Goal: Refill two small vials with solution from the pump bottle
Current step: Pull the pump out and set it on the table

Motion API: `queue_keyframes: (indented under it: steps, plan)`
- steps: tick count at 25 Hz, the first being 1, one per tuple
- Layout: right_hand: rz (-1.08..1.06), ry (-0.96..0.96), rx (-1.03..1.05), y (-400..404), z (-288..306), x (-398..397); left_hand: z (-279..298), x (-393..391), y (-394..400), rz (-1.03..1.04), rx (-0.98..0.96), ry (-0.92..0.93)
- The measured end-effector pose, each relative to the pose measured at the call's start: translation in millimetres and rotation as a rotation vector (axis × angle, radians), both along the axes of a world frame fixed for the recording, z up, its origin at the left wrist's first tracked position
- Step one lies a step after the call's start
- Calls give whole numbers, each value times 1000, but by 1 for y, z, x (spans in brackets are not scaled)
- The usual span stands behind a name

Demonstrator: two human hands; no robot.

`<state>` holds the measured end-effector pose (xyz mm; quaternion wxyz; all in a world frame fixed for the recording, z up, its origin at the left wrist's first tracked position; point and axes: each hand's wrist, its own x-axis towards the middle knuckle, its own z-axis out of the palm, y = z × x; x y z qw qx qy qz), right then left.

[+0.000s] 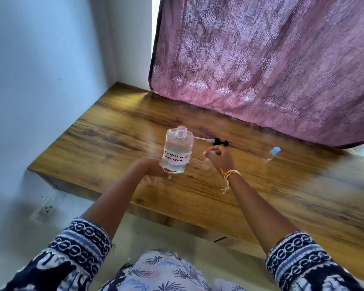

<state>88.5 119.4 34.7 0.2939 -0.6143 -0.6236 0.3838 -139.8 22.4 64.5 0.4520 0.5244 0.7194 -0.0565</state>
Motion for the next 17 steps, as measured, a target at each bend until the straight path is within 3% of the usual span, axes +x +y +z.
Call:
queue_keyframes:
  steps: [3, 7, 14, 17]
  plan:
    - [89, -211, 162, -10, 2, -3, -9, 23, -14, 18, -20, -190]
    - [140, -188, 179, -24, 13, 2, -14, 64, -19, 74, 303, -394]
    - [251, -48, 31, -30, 57, 16, -10, 104, -12, 167, 662, -335]
    - [233, -97, 23, -37, 64, 19, -7, 109, -11, 177, 784, -377]
